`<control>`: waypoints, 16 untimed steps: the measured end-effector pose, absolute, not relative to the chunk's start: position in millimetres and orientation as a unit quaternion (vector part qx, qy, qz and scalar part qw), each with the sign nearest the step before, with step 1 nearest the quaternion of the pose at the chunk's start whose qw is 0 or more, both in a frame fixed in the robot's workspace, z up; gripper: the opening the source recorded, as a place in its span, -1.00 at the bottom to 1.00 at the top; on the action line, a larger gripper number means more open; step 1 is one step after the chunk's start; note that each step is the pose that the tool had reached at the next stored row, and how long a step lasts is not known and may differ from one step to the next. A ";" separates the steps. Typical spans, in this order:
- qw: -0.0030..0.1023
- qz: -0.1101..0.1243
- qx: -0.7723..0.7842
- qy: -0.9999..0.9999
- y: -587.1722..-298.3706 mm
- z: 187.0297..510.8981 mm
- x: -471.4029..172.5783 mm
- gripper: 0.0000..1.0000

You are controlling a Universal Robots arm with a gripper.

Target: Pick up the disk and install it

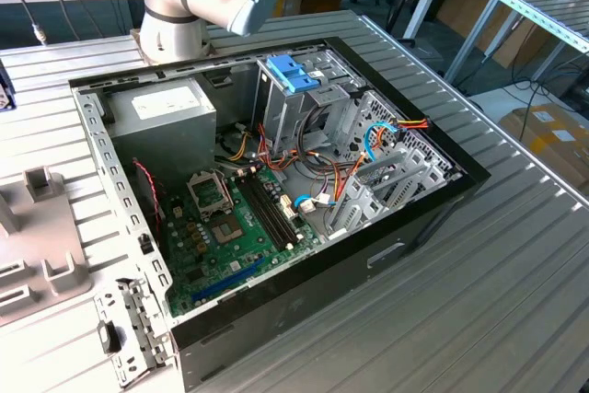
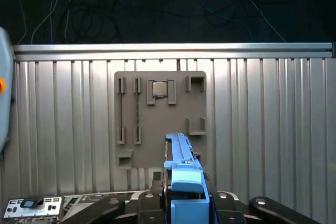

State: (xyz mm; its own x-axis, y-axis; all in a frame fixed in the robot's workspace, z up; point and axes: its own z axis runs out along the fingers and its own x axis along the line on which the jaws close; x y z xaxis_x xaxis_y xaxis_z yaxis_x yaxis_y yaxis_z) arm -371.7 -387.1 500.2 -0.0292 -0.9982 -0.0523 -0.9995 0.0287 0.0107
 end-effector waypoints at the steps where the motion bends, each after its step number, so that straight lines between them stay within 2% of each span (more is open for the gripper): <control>1: 0.015 0.022 -0.697 0.717 -387.5 500.1 -371.4 -0.26; 16: 0.015 0.022 -0.697 0.717 -397.0 498.8 -359.8 -0.26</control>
State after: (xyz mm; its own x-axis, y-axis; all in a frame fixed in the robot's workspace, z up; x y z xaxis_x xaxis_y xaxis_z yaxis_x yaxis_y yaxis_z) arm -359.8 -397.0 498.8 -0.0292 -0.9982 -0.0523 -0.9995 0.0287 0.0107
